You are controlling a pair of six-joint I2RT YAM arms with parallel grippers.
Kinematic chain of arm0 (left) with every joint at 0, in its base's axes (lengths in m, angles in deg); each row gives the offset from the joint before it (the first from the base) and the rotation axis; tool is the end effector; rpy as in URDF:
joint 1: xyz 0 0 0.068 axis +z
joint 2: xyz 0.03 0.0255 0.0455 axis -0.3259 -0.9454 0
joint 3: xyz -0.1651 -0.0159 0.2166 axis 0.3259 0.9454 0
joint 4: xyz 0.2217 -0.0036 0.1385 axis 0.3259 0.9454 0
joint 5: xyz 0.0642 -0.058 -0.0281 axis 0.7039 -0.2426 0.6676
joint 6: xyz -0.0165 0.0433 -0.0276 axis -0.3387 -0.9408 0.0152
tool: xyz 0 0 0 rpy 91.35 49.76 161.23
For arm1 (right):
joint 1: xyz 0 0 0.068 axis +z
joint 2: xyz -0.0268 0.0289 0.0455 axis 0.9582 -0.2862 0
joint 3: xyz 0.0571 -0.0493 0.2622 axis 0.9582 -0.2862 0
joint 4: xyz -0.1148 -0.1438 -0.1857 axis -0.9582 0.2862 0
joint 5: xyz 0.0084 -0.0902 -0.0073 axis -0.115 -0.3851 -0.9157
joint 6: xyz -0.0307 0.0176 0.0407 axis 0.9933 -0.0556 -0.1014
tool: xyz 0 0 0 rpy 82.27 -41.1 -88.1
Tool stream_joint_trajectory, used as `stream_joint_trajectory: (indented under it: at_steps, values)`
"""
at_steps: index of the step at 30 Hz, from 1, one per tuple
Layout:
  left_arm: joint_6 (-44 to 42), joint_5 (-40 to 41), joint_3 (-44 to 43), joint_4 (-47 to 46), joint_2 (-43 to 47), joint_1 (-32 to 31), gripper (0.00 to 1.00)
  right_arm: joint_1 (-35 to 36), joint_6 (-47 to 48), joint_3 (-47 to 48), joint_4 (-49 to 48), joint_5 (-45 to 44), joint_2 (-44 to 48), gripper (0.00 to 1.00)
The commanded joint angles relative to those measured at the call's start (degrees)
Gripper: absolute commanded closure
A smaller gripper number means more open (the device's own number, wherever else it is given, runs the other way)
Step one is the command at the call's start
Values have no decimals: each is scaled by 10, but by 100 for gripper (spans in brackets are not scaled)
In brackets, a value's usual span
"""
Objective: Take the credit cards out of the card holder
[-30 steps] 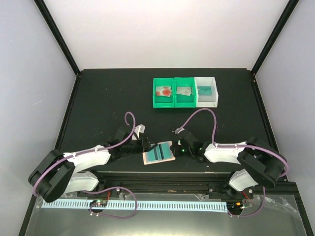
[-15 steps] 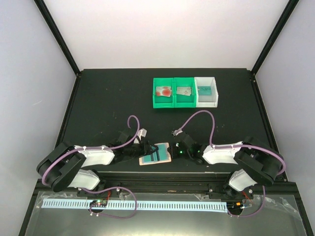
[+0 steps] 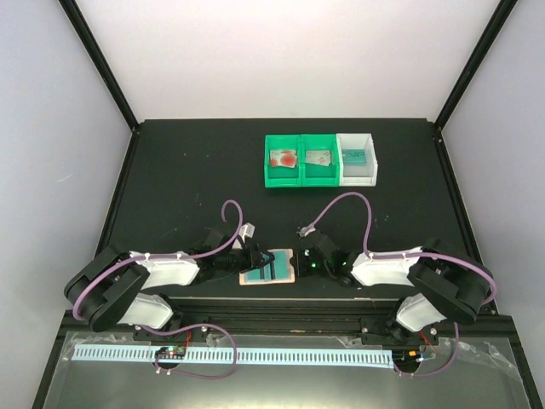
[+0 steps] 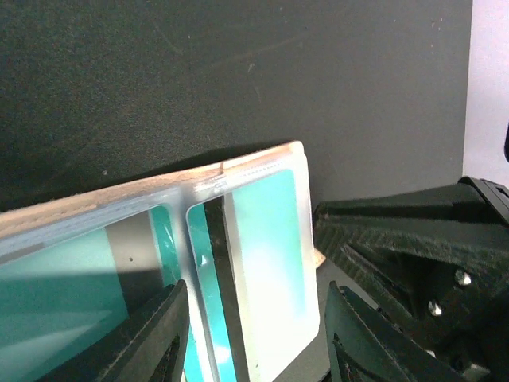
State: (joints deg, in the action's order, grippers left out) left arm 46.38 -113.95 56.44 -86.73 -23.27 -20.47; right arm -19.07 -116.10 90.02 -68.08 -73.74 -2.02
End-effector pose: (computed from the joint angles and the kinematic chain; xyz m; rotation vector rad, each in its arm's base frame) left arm 0.1609 -0.1522 0.1196 -0.0725 2.5913 -1.2488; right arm 0.1460 0.2052 0.1186 -0.2350 2.5608 0.7806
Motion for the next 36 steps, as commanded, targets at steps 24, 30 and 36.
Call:
stream_joint_trajectory:
  at_steps: [24,30,36]
  values:
    - [-26,21,-1,65,47,6,53,12,52,111,155,2,-31,74]
    - [-35,23,-1,72,46,6,53,12,52,106,187,-40,-57,86]
    - [-33,13,-2,59,22,5,53,12,44,89,165,-29,-76,87]
